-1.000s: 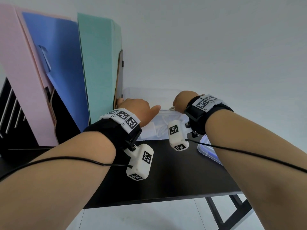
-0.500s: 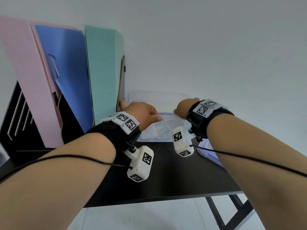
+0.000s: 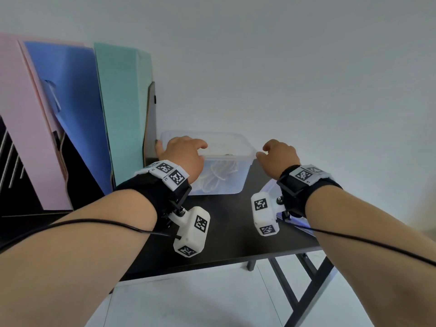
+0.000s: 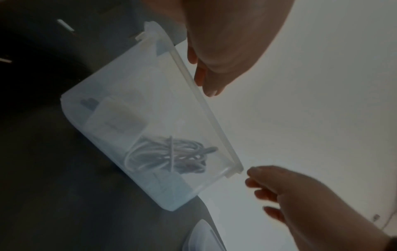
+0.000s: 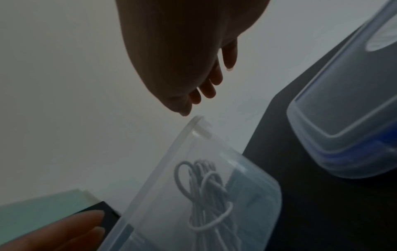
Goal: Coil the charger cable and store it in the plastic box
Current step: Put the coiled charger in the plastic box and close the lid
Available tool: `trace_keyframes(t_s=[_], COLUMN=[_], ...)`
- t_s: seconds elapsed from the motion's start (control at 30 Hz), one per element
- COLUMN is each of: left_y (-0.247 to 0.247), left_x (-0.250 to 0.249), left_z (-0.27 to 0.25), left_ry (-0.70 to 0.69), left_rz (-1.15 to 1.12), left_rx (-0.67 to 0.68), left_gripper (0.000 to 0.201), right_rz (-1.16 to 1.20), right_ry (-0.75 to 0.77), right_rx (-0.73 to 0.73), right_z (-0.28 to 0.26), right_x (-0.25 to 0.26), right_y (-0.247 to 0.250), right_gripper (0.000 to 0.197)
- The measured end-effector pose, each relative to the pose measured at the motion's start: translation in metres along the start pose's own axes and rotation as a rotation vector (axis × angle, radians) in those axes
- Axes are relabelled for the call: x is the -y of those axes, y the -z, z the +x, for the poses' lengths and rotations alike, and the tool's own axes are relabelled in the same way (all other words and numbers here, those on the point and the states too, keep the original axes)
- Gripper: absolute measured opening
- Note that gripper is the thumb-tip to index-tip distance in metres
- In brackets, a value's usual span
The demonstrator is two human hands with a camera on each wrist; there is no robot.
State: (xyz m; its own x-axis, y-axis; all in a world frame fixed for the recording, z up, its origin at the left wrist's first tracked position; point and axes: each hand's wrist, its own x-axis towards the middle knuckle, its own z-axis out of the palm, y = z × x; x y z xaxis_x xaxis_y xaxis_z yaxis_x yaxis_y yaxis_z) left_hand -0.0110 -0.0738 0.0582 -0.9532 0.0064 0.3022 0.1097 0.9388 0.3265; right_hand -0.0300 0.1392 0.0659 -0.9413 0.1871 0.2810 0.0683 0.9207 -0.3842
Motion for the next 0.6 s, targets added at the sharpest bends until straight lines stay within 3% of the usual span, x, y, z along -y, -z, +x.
trace_keyframes(t_s=[0.2,0.4,0.6], left_y=[0.003,-0.002,-0.007], left_x=[-0.018,-0.027,-0.026], left_z=[-0.009,-0.017,-0.020], left_ry=[-0.054,-0.075,-0.082], left_rz=[-0.019,-0.027,-0.016], left_rx=[-0.034,-0.044,-0.032], left_gripper=[0.038,0.040,0.047], right_rz=[-0.005,-0.348,-0.463], right_ry=[-0.046,-0.078,-0.160], right_rx=[0.119,0.498,0.497], right_z=[-0.024,-0.042,-0.044], right_x=[-0.020,-0.039,-0.059], right_y=[0.000,-0.016,-0.031], right_gripper=[0.032,0.025,0.047])
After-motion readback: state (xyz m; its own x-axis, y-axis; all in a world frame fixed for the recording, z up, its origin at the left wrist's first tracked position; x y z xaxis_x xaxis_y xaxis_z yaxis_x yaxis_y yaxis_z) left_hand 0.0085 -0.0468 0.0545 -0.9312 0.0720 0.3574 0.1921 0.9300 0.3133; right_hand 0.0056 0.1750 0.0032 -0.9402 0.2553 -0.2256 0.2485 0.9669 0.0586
